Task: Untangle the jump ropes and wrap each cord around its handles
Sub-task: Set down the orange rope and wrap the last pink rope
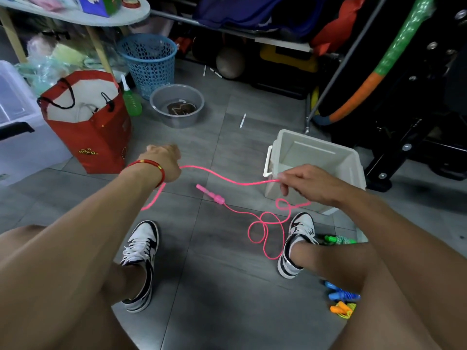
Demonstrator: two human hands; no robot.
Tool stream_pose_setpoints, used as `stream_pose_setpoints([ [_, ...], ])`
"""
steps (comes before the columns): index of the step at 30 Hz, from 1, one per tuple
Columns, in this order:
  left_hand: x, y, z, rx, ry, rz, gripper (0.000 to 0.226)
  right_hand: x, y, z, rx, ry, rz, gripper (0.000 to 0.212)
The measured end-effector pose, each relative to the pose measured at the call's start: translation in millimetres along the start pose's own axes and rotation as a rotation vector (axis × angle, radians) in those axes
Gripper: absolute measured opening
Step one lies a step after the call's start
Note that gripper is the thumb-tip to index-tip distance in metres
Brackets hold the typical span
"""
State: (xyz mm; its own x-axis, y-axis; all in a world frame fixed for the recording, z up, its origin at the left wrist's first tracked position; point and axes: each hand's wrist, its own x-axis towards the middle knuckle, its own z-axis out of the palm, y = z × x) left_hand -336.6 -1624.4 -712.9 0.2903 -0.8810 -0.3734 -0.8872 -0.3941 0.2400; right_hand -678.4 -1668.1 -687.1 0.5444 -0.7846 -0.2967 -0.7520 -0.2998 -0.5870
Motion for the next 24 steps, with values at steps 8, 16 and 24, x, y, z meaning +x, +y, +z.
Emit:
stream_pose_setpoints([
  [8, 1.7, -5.3, 10.2, 0.064, 0.026, -0.049, 0.058, 7.0, -6.5, 82.0, 0.09, -0.554, 0.043, 0.028],
  [16, 4.4, -29.7, 50.5, -0.159, -0.173, 0.02, 0.018, 54.7, 56.3, 181.4, -0.494, -0.646, 0.196, 0.03],
  [24, 24.2, -41.2, 78.0, -0.395, -0.32, -0.159, 0.016, 201.3, 118.1, 238.1, -0.152, -0.312, 0.237, 0.043],
])
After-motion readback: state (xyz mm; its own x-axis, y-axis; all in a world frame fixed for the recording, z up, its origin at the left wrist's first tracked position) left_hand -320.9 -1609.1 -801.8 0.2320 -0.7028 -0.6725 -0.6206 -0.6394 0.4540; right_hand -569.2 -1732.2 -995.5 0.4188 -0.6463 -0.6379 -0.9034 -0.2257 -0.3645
